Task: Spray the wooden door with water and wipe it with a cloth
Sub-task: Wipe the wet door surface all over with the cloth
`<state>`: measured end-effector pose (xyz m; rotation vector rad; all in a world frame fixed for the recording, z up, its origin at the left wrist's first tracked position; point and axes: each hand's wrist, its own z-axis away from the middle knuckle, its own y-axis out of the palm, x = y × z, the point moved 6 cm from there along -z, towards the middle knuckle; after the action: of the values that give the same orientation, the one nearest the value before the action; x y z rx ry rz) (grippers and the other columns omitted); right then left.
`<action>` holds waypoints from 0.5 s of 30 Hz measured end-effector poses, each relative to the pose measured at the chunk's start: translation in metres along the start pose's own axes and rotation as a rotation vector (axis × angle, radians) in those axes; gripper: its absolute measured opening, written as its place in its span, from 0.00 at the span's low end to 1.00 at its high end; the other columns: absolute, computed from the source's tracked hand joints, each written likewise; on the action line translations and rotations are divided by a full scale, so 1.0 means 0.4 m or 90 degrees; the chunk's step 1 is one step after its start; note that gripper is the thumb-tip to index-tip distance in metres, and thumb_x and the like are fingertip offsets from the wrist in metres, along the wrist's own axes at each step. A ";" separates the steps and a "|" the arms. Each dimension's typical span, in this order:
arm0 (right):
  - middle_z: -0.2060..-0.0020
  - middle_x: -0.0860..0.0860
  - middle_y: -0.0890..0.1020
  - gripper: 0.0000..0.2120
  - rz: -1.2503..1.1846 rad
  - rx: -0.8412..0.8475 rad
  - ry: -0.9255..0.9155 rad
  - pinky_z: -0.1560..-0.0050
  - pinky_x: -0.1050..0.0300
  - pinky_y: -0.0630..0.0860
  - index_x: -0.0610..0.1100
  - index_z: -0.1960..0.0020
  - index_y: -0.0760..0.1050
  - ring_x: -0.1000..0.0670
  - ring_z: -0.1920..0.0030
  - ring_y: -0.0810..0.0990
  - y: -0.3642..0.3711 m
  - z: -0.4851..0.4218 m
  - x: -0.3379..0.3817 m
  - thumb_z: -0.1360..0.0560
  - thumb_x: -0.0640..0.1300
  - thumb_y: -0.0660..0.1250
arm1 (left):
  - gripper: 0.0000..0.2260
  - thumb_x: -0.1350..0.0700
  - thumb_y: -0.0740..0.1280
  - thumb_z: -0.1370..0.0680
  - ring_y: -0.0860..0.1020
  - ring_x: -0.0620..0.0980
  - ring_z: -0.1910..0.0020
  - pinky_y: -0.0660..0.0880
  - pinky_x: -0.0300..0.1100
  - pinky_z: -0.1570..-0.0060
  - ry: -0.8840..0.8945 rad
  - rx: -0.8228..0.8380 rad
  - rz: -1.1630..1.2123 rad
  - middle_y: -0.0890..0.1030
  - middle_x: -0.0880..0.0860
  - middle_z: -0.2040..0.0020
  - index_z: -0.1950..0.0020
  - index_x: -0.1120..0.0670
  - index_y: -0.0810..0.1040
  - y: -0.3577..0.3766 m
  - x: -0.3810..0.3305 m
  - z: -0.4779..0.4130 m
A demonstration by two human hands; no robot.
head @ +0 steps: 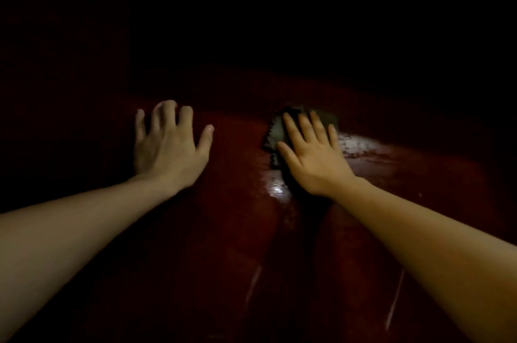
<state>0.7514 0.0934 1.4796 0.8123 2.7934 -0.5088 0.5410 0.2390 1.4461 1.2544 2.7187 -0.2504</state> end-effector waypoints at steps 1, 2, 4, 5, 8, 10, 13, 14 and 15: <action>0.16 0.51 0.44 0.31 -0.001 -0.008 -0.018 0.19 0.42 0.36 0.57 0.17 0.38 0.49 0.18 0.35 -0.001 0.002 -0.015 0.16 0.64 0.41 | 0.31 0.37 0.50 0.16 0.55 0.59 0.16 0.46 0.63 0.18 0.004 0.005 0.003 0.59 0.60 0.17 0.19 0.55 0.63 0.008 -0.030 -0.004; 0.16 0.51 0.45 0.31 -0.001 -0.017 -0.030 0.19 0.41 0.36 0.57 0.17 0.39 0.50 0.17 0.35 0.001 0.006 -0.030 0.16 0.65 0.41 | 0.31 0.37 0.50 0.16 0.51 0.58 0.15 0.43 0.62 0.17 0.009 0.011 0.003 0.54 0.59 0.15 0.17 0.54 0.60 0.020 -0.056 -0.006; 0.16 0.51 0.46 0.31 0.002 -0.035 -0.028 0.19 0.41 0.37 0.57 0.17 0.39 0.49 0.17 0.36 0.001 0.017 -0.091 0.16 0.65 0.40 | 0.32 0.36 0.48 0.15 0.44 0.55 0.15 0.38 0.61 0.18 0.029 0.016 -0.006 0.46 0.55 0.14 0.15 0.51 0.55 0.047 -0.147 -0.019; 0.16 0.51 0.46 0.31 0.000 -0.040 -0.019 0.18 0.41 0.37 0.57 0.17 0.39 0.49 0.17 0.36 0.000 0.027 -0.127 0.16 0.65 0.39 | 0.32 0.36 0.47 0.15 0.43 0.55 0.15 0.37 0.61 0.18 0.050 0.012 -0.007 0.43 0.54 0.14 0.15 0.49 0.54 0.058 -0.205 -0.027; 0.16 0.52 0.46 0.31 -0.002 -0.049 0.016 0.18 0.42 0.37 0.57 0.17 0.40 0.50 0.17 0.36 -0.009 0.061 -0.261 0.17 0.65 0.39 | 0.30 0.36 0.46 0.15 0.41 0.54 0.15 0.38 0.61 0.18 0.110 -0.012 0.011 0.43 0.52 0.13 0.15 0.45 0.55 0.075 -0.379 -0.055; 0.16 0.52 0.47 0.31 -0.007 -0.053 0.066 0.18 0.43 0.38 0.57 0.16 0.41 0.50 0.17 0.37 -0.020 0.085 -0.387 0.16 0.64 0.42 | 0.30 0.36 0.45 0.15 0.41 0.53 0.15 0.38 0.61 0.18 0.131 -0.010 0.010 0.43 0.52 0.13 0.15 0.45 0.54 0.099 -0.471 -0.061; 0.16 0.51 0.46 0.30 -0.010 -0.034 0.160 0.19 0.44 0.38 0.57 0.16 0.41 0.50 0.17 0.38 -0.035 0.134 -0.596 0.16 0.63 0.44 | 0.32 0.34 0.44 0.16 0.41 0.53 0.14 0.39 0.63 0.18 0.122 -0.008 -0.009 0.45 0.53 0.13 0.14 0.46 0.52 0.149 -0.552 -0.056; 0.16 0.51 0.45 0.31 -0.006 -0.026 0.184 0.19 0.44 0.38 0.56 0.16 0.41 0.50 0.17 0.38 -0.038 0.159 -0.662 0.16 0.63 0.44 | 0.33 0.34 0.43 0.16 0.42 0.54 0.14 0.40 0.64 0.18 0.115 -0.019 -0.022 0.46 0.53 0.13 0.14 0.47 0.52 0.160 -0.566 -0.053; 0.16 0.51 0.45 0.31 0.000 -0.019 0.204 0.19 0.44 0.38 0.56 0.16 0.40 0.50 0.17 0.38 -0.040 0.183 -0.722 0.16 0.63 0.43 | 0.34 0.33 0.43 0.17 0.43 0.54 0.14 0.41 0.64 0.18 0.108 -0.032 -0.035 0.48 0.53 0.13 0.14 0.48 0.52 0.165 -0.572 -0.051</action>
<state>0.9894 -0.0863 1.4944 0.9633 3.0812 -0.3626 0.7376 0.1159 1.5040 1.2419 2.8840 -0.0833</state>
